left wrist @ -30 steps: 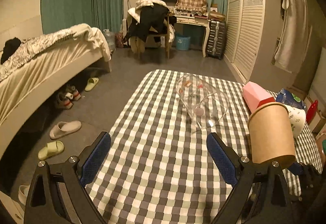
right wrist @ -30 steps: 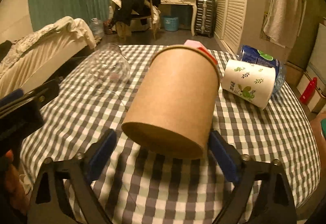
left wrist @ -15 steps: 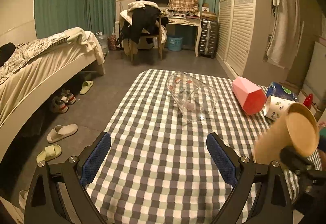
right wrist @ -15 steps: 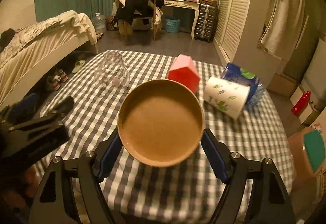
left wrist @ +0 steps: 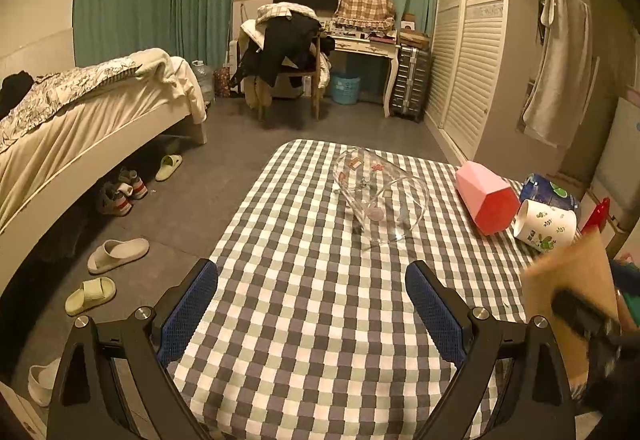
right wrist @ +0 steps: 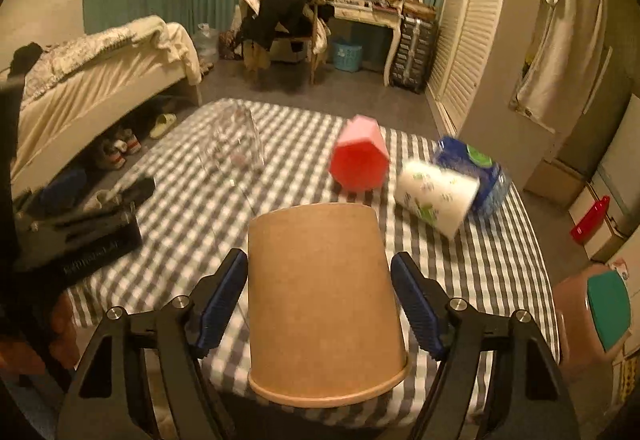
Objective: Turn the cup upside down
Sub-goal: 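Lower the inverted tan cup onto the tablecloth with the right gripper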
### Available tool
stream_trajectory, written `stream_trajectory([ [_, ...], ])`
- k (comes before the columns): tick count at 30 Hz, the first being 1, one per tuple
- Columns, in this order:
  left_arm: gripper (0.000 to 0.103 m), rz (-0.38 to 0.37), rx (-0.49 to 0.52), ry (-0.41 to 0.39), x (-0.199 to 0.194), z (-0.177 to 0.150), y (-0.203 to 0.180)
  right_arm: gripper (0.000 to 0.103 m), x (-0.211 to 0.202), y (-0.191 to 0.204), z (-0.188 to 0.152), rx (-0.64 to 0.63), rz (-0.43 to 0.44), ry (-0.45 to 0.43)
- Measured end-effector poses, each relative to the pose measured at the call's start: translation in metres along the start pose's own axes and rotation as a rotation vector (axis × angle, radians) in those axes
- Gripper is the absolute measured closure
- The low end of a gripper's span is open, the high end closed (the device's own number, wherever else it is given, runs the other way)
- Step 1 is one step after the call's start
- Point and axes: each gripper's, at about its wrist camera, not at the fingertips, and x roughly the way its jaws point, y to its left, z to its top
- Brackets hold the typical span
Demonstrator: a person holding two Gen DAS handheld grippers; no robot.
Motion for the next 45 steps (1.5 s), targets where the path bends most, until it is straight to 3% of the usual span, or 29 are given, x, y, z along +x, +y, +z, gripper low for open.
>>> stream_trajectory([
  [5,0.006,0.003,0.002,-0.001,0.0,0.0,0.0,0.029,0.019,0.002,0.028,0.0,0.018,-0.117],
  [8,0.006,0.011,0.01,0.0,0.002,0.001,0.0,0.029,0.04,0.0,0.036,0.014,0.022,-0.138],
  [13,0.006,0.006,0.008,0.009,0.006,0.003,-0.001,0.029,0.048,-0.004,0.013,0.007,0.043,-0.135],
  [16,0.006,-0.004,0.021,0.012,0.007,0.002,-0.006,0.029,0.031,-0.006,-0.004,-0.023,0.064,-0.188],
  [29,0.006,0.001,0.047,0.017,0.005,-0.004,-0.015,0.03,0.012,-0.018,-0.042,-0.015,0.088,-0.133],
  [34,0.006,-0.001,0.047,0.019,0.006,-0.006,-0.013,0.018,0.024,-0.018,-0.04,-0.01,0.023,-0.081],
  [36,0.006,-0.004,0.051,0.019,0.006,-0.006,-0.014,0.018,0.028,-0.021,-0.038,0.023,0.045,-0.086],
  [37,0.006,-0.005,0.053,0.02,0.006,-0.006,-0.014,0.025,0.03,-0.021,-0.037,0.038,0.046,-0.093],
  [45,0.006,-0.017,0.058,0.021,0.008,-0.007,-0.019,0.025,0.045,-0.02,-0.023,0.064,0.024,-0.178],
])
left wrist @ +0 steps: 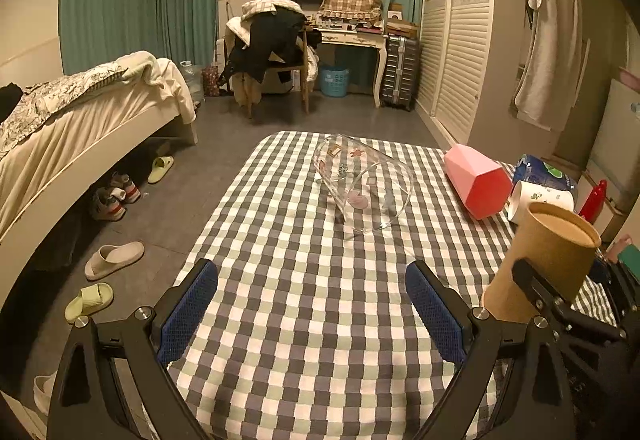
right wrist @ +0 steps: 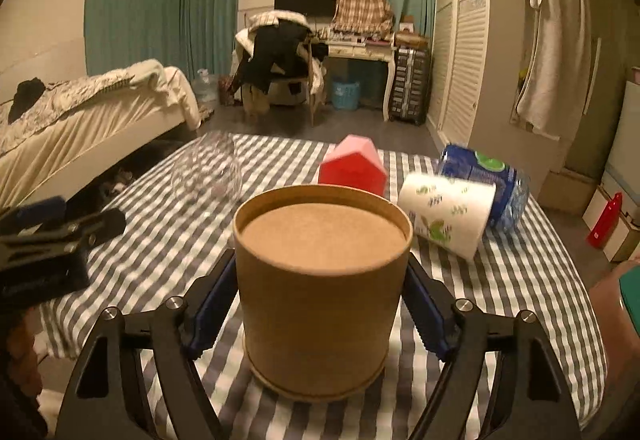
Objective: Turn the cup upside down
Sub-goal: 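Lower the inverted tan cup onto the tablecloth with the right gripper, then open the right gripper and pull it back from the tan cup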
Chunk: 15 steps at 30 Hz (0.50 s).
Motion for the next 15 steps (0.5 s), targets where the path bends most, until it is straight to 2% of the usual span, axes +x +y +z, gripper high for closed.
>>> stream_trajectory([
  [5,0.006,-0.005,0.005,-0.004,-0.002,0.0,-0.001,0.025,0.0,0.004,-0.001,-0.015,-0.012,-0.012],
  [10,0.006,-0.013,0.001,-0.012,-0.006,0.0,-0.002,0.025,-0.005,0.0,-0.012,0.004,-0.005,0.009],
  [15,0.006,-0.035,-0.009,-0.032,-0.019,0.002,0.002,0.023,-0.006,-0.002,-0.007,0.014,-0.003,0.036],
])
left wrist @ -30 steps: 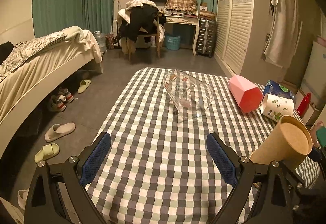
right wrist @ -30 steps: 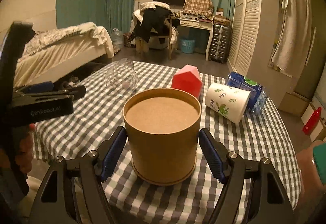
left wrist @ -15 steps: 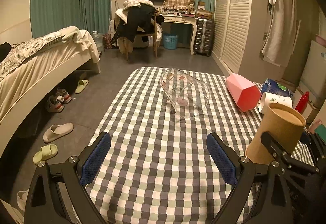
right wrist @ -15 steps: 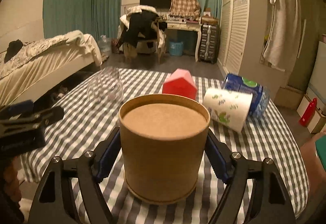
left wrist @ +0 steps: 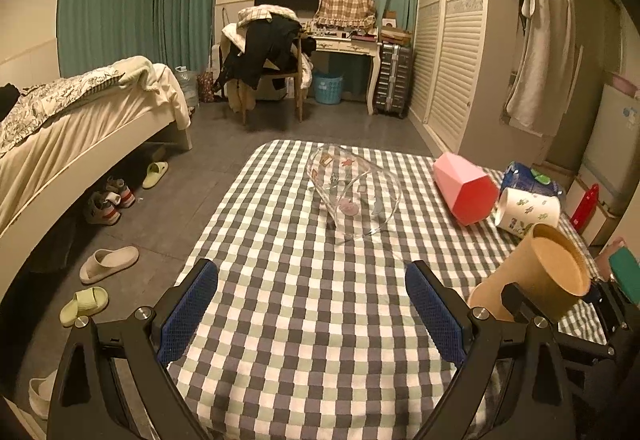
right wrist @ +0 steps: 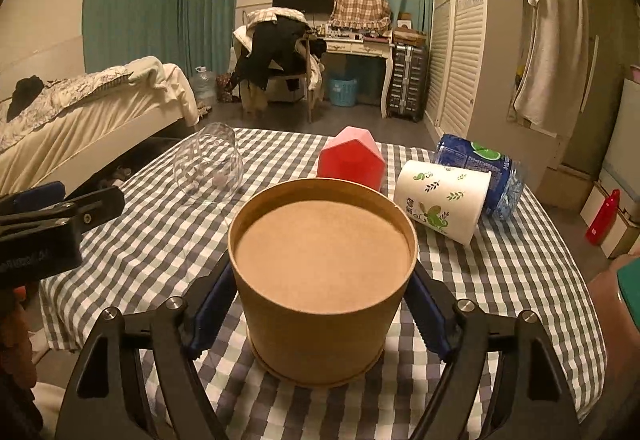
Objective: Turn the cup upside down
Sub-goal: 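Open the right gripper and pull it back from the tan cup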
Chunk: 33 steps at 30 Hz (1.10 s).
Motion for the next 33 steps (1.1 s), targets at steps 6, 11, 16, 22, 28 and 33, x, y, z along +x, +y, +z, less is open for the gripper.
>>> stream_trajectory([
  [6,0.004,-0.014,0.002,-0.033,-0.027,0.001,-0.001,0.009,-0.04,-0.007,0.006,0.063,0.009,-0.04],
  [11,0.001,-0.039,0.055,-0.074,-0.057,-0.008,-0.017,0.005,-0.086,-0.016,0.013,0.094,-0.015,-0.104],
  [16,0.0,-0.047,0.094,-0.094,-0.082,-0.025,-0.034,0.0,-0.12,-0.027,0.011,0.094,-0.071,-0.14],
  [22,0.0,-0.021,0.145,-0.158,-0.106,-0.044,-0.056,0.0,-0.139,-0.041,-0.003,0.081,-0.132,-0.144],
  [28,0.0,-0.026,0.116,-0.177,-0.114,-0.045,-0.059,0.0,-0.143,-0.048,-0.02,0.063,-0.164,-0.128],
  [33,0.0,-0.041,0.111,-0.182,-0.115,-0.043,-0.059,0.0,-0.139,-0.058,-0.026,0.081,-0.171,-0.103],
])
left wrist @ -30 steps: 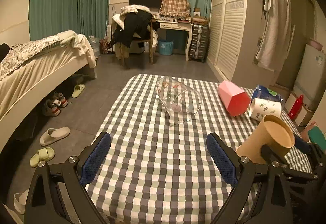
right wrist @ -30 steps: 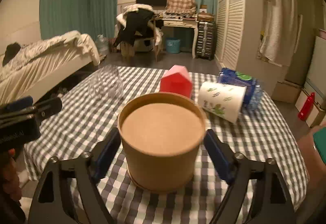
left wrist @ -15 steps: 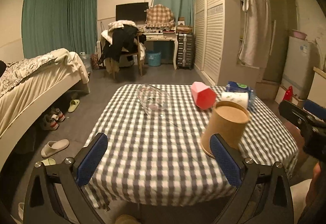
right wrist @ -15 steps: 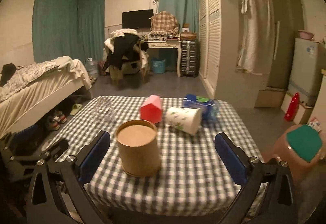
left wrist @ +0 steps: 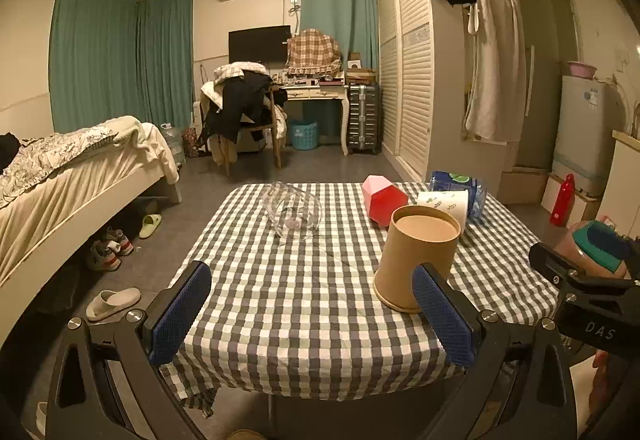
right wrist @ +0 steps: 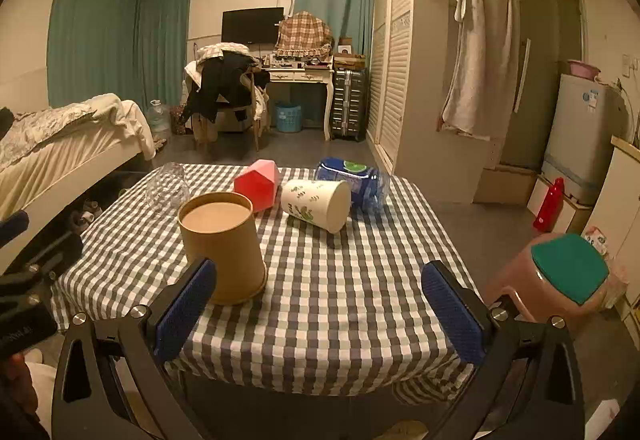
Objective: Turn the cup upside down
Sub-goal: 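Open the right gripper and pull it back from the tan cup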
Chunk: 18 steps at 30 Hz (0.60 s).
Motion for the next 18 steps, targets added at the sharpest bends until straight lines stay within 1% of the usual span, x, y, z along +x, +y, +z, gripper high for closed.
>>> stream_trajectory([
  [5,0.0,-0.011,0.01,0.0,-0.001,-0.001,-0.005,0.0,0.003,-0.007,-0.002,0.009,-0.007,0.003],
  [9,0.0,-0.038,0.02,0.01,0.0,-0.003,-0.008,0.0,0.003,-0.007,-0.002,0.012,-0.007,0.002],
  [14,0.0,-0.031,0.035,0.006,0.001,-0.003,-0.012,0.0,0.004,-0.006,0.001,0.012,-0.004,-0.003],
  [18,0.0,-0.031,0.028,0.013,0.002,-0.003,-0.013,0.0,0.003,-0.005,0.001,0.01,-0.004,-0.004],
])
